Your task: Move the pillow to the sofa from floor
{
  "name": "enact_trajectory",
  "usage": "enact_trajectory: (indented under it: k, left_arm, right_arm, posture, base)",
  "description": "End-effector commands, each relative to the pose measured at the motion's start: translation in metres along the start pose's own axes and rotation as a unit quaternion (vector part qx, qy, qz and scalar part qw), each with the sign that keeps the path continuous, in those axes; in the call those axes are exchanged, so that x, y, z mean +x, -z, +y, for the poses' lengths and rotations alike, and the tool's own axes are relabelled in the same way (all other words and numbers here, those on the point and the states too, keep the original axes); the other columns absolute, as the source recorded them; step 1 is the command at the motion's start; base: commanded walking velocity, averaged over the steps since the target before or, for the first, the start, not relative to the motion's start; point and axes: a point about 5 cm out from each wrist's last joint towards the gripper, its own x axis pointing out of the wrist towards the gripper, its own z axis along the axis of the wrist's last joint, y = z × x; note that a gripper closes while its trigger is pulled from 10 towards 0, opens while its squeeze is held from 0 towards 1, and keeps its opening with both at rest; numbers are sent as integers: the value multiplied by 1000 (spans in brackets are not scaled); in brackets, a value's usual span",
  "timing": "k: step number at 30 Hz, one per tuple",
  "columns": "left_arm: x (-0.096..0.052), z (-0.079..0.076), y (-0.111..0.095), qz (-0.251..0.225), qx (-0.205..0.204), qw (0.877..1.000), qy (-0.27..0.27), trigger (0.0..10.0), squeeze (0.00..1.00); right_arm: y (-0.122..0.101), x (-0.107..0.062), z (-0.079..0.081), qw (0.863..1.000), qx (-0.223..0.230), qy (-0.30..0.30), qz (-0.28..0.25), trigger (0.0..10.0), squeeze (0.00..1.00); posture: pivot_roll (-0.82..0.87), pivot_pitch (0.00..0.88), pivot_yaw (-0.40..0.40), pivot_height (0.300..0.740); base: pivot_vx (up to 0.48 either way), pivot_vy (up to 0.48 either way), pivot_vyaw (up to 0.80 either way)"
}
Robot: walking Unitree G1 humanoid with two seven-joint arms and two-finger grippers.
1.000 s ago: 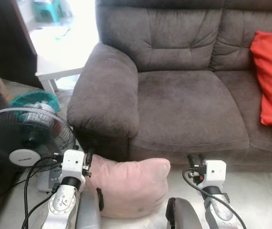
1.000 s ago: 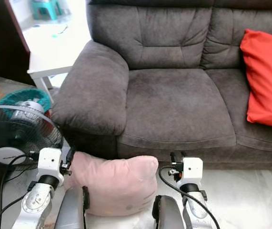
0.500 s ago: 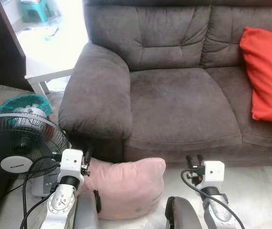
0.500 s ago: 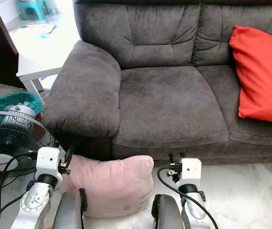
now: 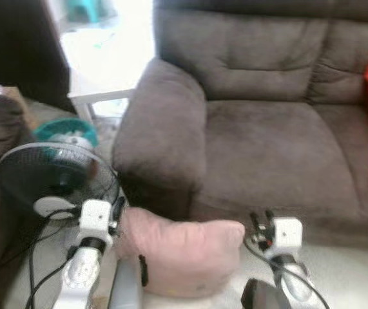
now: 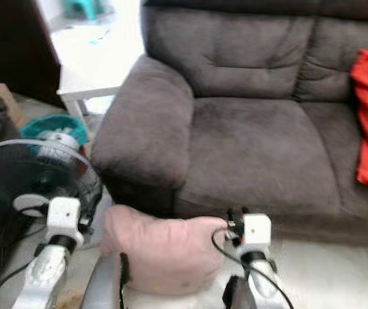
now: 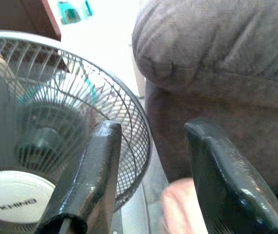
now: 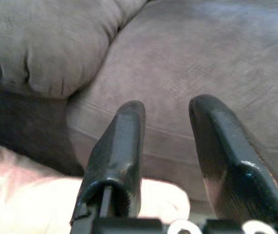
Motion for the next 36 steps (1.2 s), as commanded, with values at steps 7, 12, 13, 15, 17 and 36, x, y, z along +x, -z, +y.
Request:
enact_trajectory:
  k: [7, 12, 13, 15, 17, 36]
  left_arm:
    - [-1, -3, 4, 12, -6, 1000, 7, 10000, 0]
    - [-1, -3, 4, 14, -8, 1000, 9, 10000, 0]
    - [-1, -3, 4, 14, -8, 1000, 9, 10000, 0]
    - [0, -3, 4, 13, -8, 1000, 8, 10000, 0]
    - [0, -2, 4, 13, -8, 1000, 7, 10000, 0]
    - [0, -3, 4, 14, -7, 1000, 9, 10000, 0]
  right_arm:
    - [5, -5, -7, 1000, 8, 15, 9, 10000, 0]
    - [6, -5, -6, 1000, 12, 15, 8, 10000, 0]
    - [5, -5, -6, 1000, 8, 13, 7, 10000, 0]
    - [4, -5, -5, 1000, 2, 11, 5, 10000, 0]
    - [3, -4, -4, 1000, -3, 8, 4, 10000, 0]
    - [-1, -5, -2, 1000, 2, 12, 1, 10000, 0]
  posture:
    - [72, 66, -22, 535]
    - [73, 58, -21, 535]
    - [74, 56, -21, 535]
    - [74, 56, -21, 535]
    - [76, 55, -21, 535]
    - [76, 62, -23, 535]
  base:
    - [0, 0, 0]
    - [0, 0, 0]
    - [0, 0, 0]
    - [0, 0, 0]
    - [0, 0, 0]
    - [0, 0, 193]
